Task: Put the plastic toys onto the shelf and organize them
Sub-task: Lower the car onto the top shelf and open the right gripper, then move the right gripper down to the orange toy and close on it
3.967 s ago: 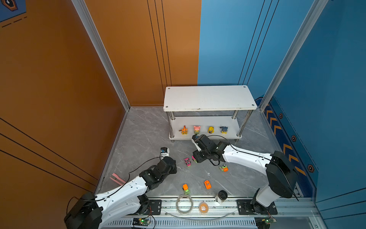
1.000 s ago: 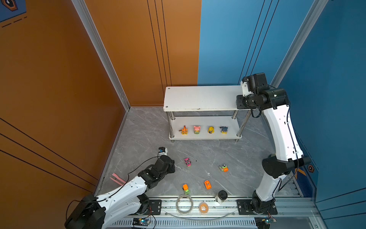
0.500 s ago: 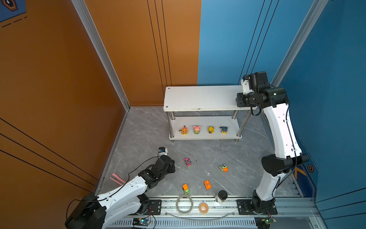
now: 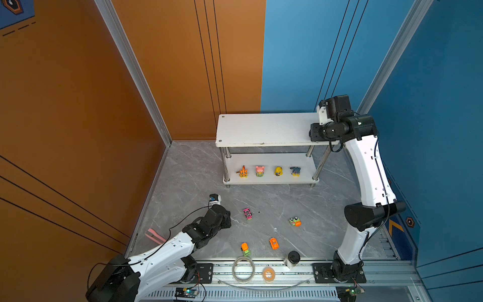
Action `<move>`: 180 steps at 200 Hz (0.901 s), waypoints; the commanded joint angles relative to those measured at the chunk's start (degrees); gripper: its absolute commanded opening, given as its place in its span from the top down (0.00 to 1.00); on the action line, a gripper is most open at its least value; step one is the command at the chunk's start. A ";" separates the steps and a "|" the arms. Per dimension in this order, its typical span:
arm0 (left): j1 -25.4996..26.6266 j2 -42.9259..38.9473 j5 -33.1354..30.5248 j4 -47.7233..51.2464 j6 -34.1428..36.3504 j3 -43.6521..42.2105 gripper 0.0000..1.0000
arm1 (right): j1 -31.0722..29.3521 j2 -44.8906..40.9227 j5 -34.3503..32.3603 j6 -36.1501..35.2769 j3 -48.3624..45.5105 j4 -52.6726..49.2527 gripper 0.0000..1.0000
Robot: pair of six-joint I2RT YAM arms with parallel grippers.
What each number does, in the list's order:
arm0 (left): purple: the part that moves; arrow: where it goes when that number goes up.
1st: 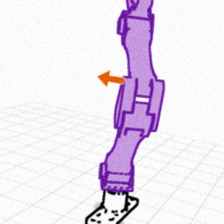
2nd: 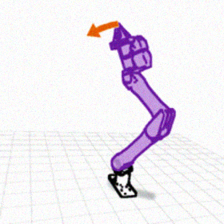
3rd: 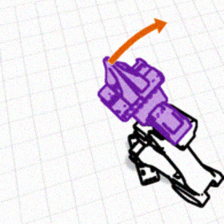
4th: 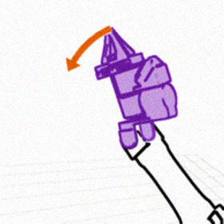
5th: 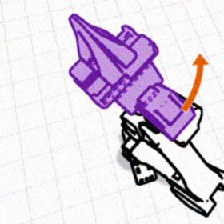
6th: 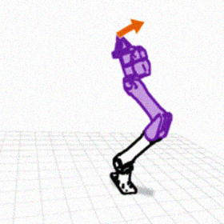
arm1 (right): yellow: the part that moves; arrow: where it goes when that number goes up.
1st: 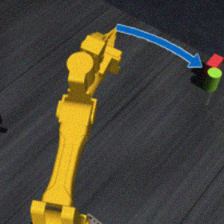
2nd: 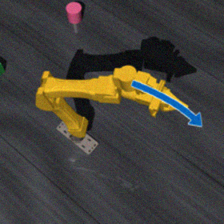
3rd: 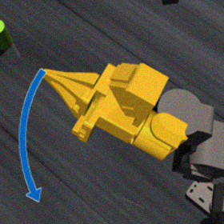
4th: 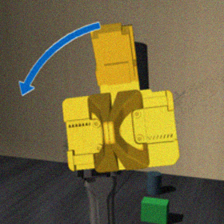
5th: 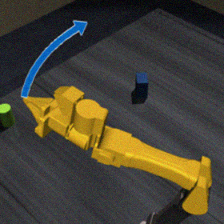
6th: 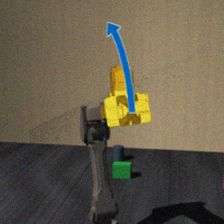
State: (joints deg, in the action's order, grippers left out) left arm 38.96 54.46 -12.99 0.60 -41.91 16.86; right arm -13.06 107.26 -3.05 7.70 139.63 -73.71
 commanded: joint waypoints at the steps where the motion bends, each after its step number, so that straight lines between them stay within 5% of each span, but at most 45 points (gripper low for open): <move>1: -0.29 0.21 0.26 -0.22 -0.28 0.53 0.66 | 0.07 -1.62 -0.03 0.71 -0.98 -1.79 0.49; 54: -0.34 -1.22 -0.10 1.20 -0.19 0.48 0.66 | -1.41 -10.22 -2.13 2.26 -2.43 0.59 0.48; 91: -0.22 -2.46 -0.08 2.46 0.47 -0.14 0.65 | -7.19 -25.04 -8.11 3.85 -18.02 6.97 0.46; 132: 2.67 -0.82 -1.20 3.04 1.88 0.67 0.59 | -26.41 -39.85 -16.93 9.43 -49.75 15.01 0.62; 180: 2.71 0.02 -1.85 1.74 0.93 0.06 0.61 | -48.32 -38.79 -17.30 18.49 -75.30 30.03 0.74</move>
State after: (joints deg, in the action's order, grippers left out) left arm 41.32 54.13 -13.47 2.13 -41.23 16.88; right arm -54.78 66.59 -18.65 20.34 71.70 -53.84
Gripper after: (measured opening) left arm 0.407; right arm 0.297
